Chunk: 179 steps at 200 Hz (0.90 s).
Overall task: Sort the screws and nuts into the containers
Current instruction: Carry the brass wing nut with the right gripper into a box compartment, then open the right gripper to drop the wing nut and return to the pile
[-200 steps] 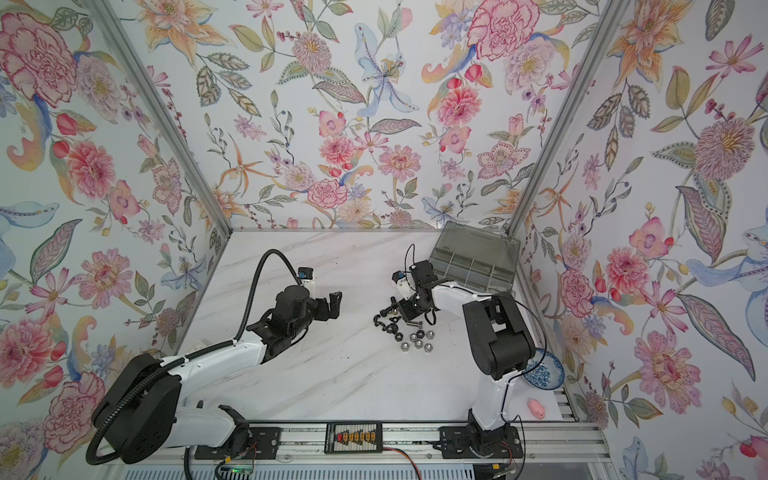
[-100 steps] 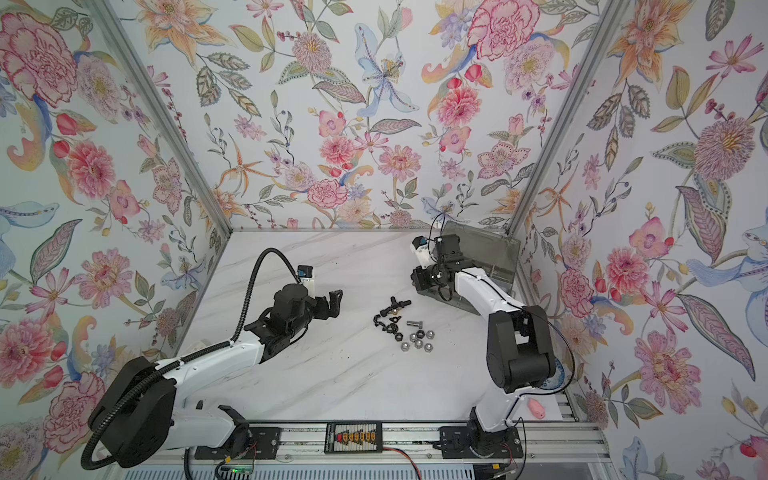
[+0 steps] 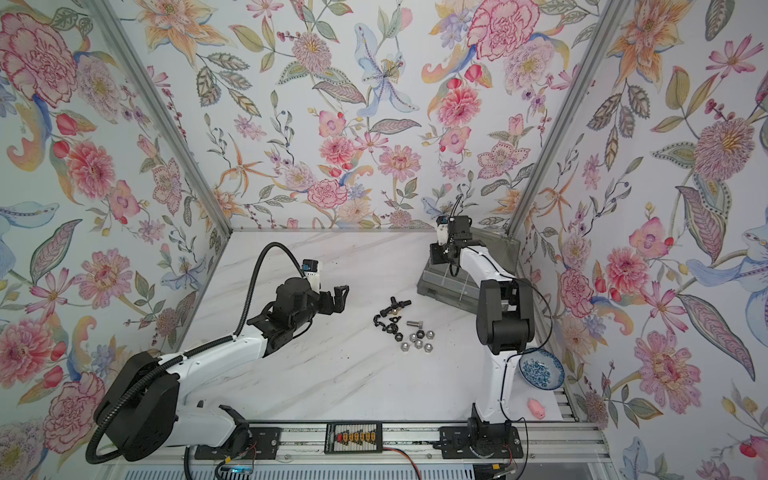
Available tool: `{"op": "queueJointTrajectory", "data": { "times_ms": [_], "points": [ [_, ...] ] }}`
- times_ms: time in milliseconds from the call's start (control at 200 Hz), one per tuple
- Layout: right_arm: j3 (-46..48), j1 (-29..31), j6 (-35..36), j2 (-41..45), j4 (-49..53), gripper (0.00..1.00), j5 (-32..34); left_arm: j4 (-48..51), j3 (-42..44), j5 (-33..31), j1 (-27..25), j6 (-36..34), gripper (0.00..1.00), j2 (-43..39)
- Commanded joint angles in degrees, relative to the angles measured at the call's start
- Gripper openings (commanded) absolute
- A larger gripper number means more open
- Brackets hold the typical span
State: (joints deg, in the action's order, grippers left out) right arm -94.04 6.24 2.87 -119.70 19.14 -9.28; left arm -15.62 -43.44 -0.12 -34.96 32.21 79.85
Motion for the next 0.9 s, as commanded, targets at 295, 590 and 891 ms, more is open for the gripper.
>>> {"op": "queueJointTrajectory", "data": {
  "times_ms": [295,590,891],
  "points": [
    [-2.67,-0.88,-0.81,-3.06,1.04,0.0,1.57,0.4,-3.32,0.85,-0.72,-0.12,1.0,1.71],
    [-0.56,-0.97,-0.69,-1.56,0.99,0.23,0.93,0.93,-2.81,0.83,-0.64,0.41,0.99,0.9],
    [5.34,-0.57,-0.69,7.29,1.0,0.38,-2.31,0.72,-2.88,1.53,-0.64,1.23,0.99,1.01]
  ]
}}
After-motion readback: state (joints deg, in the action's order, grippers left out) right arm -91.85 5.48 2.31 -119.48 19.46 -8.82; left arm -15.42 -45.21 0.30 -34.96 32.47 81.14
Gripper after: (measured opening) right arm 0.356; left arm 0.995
